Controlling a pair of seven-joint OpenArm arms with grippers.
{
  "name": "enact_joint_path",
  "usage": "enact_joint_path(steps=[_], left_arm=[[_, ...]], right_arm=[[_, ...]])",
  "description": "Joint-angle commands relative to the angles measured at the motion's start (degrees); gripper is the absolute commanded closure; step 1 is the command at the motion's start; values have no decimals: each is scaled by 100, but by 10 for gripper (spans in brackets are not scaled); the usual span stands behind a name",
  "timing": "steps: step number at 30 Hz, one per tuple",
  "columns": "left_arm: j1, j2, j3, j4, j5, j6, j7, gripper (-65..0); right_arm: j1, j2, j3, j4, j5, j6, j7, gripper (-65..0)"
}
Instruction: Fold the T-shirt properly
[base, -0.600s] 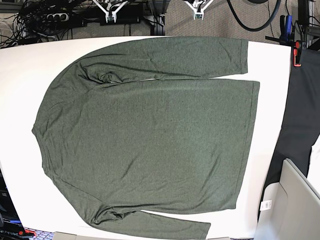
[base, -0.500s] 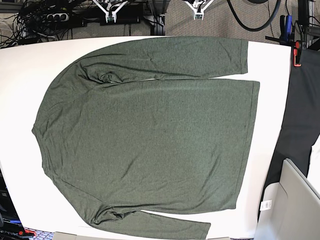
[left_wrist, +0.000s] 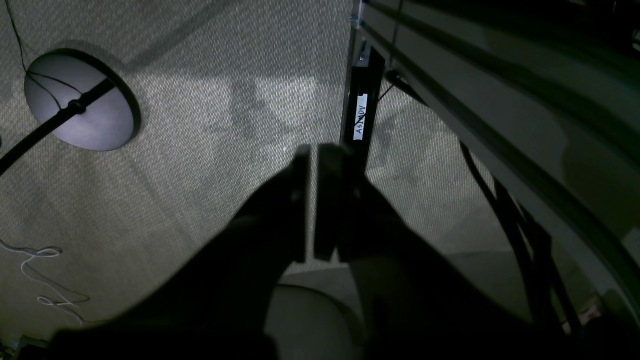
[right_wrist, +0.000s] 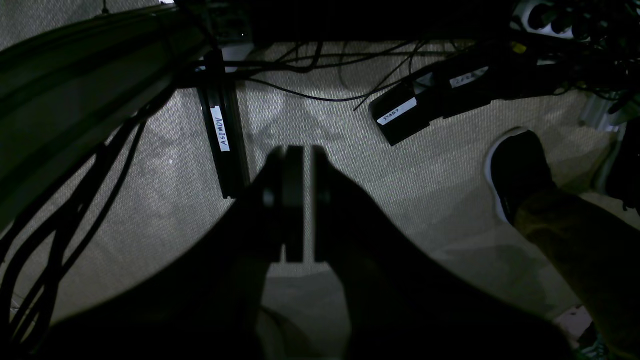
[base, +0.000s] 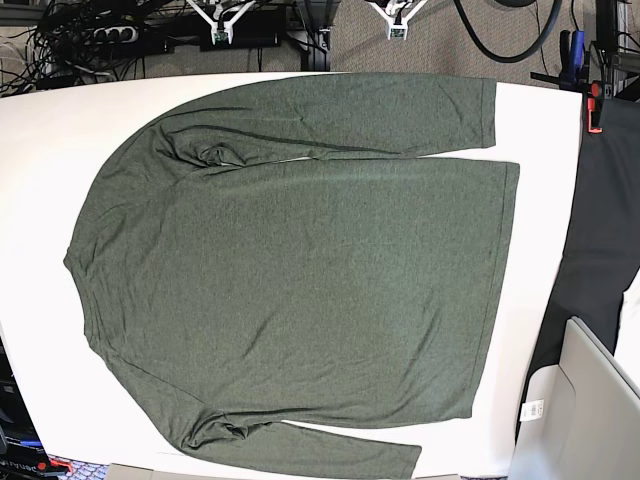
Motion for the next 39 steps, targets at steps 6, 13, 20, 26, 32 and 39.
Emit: enact_joint_path(steps=[6,13,20,26,32,39], left_arm=[[8,0,3,18,16,-6,-17,-4],[8,0,12,18,16,-6,-25,-4],[8,0,12,18,16,-6,-34,-4],[17,-71,3,18,16,-6,-34,-4],[61,-246,-5,18,16,-6,-34,-4],[421,-422,-5,423,7,-6,-43,-4]], right_arm=[[-12,-3,-6,19,19,23,56,-2],[-12,-3,-6,19,19,23,56,-2],[-20,14,-6,19,19,23,56,-2],[-56,93,-15,19,19,23,56,-2],[-240,181,-15,212,19,23,38,-2],[-565,313,-15,590,19,23,30,-2]])
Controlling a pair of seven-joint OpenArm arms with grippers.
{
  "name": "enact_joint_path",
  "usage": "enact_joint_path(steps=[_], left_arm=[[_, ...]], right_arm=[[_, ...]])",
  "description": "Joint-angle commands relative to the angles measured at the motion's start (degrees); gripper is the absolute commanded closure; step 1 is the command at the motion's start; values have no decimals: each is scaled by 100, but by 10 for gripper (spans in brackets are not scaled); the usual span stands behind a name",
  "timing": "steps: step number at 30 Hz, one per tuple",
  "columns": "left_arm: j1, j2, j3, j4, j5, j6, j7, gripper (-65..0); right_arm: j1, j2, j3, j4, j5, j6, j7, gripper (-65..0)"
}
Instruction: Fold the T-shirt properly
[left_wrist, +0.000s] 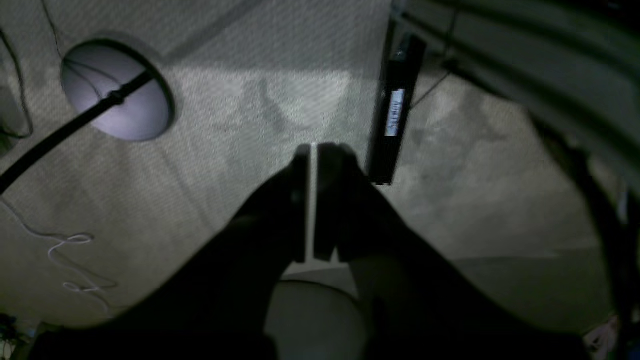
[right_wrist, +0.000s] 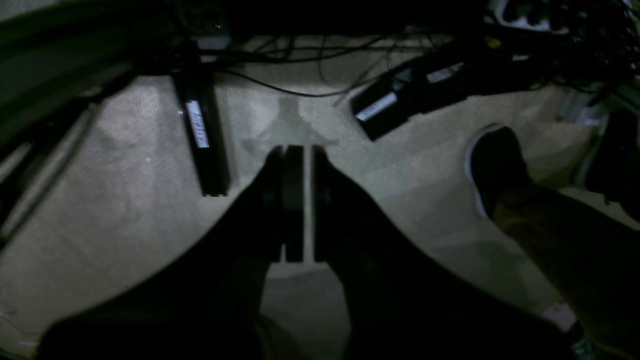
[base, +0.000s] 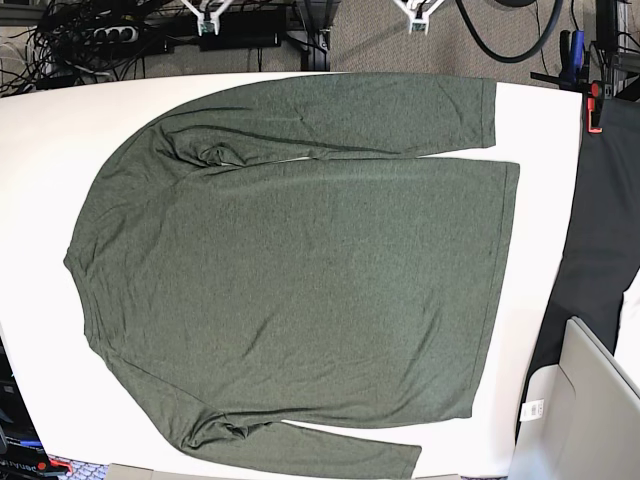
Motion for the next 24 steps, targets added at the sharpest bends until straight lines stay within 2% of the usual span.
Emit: enact_joint_path(steps=[1,12,24], left_arm=[[109,-11,-5,161,7,10,-30,-4],[671,-266,-14,636,-1,10,-39,-3],[2052,-495,-23,2974,-1,10,5,-2]], right_arm=[[-87,16,-6,16,12,-17,34,-2],[-948,526,-6,1079,12,-17,25,-2],[-2214,1018,38,3189,12,-17,25,-2]])
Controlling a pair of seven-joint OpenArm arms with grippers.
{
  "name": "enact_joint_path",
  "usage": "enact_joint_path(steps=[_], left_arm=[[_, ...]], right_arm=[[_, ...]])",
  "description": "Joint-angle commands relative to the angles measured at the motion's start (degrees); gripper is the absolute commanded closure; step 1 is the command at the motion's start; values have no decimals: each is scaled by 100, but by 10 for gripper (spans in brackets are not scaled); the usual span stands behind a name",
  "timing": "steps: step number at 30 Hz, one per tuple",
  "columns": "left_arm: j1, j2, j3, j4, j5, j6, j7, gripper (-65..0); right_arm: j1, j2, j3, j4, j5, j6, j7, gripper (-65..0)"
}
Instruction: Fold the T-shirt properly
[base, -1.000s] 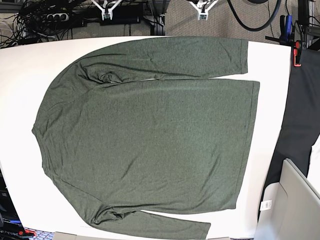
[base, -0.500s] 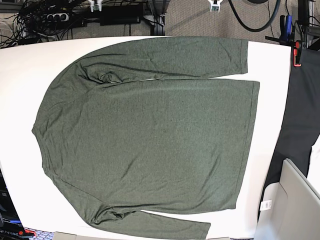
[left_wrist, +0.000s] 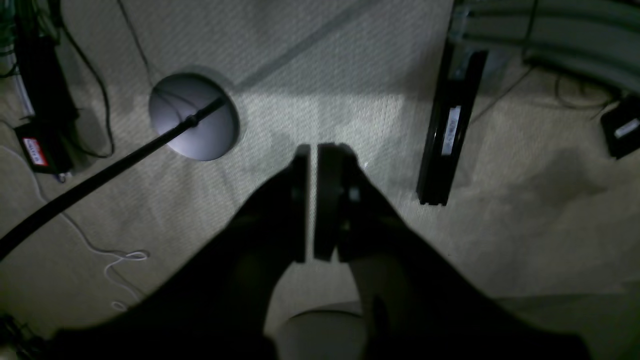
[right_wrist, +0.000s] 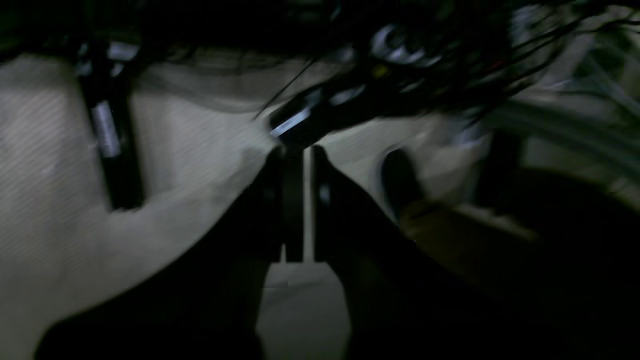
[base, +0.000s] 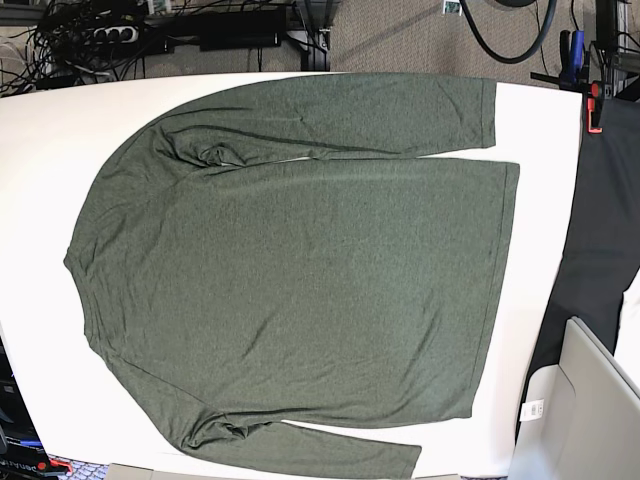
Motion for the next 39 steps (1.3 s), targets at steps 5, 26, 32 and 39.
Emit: enact_joint_path(steps=[5,26,32,39], left_arm=[[775,-139,-17,1314,-4,27,-91,-2],[2190,2,-887,4883,-12,36,-82,-2],[2419,-7,-896,5657,-109,36,-73,-2],[2639,-16,-887,6896,-1111,27,911,-2]], right_arm=[[-631,162,21,1147,6,9,60,-2],[-2468,434,1225,4594,-3,1,43,-2],[-2547,434,1436,5104,-3,1,-459,-2],[-2617,443,1445,5622,-3,1,-661,-2]])
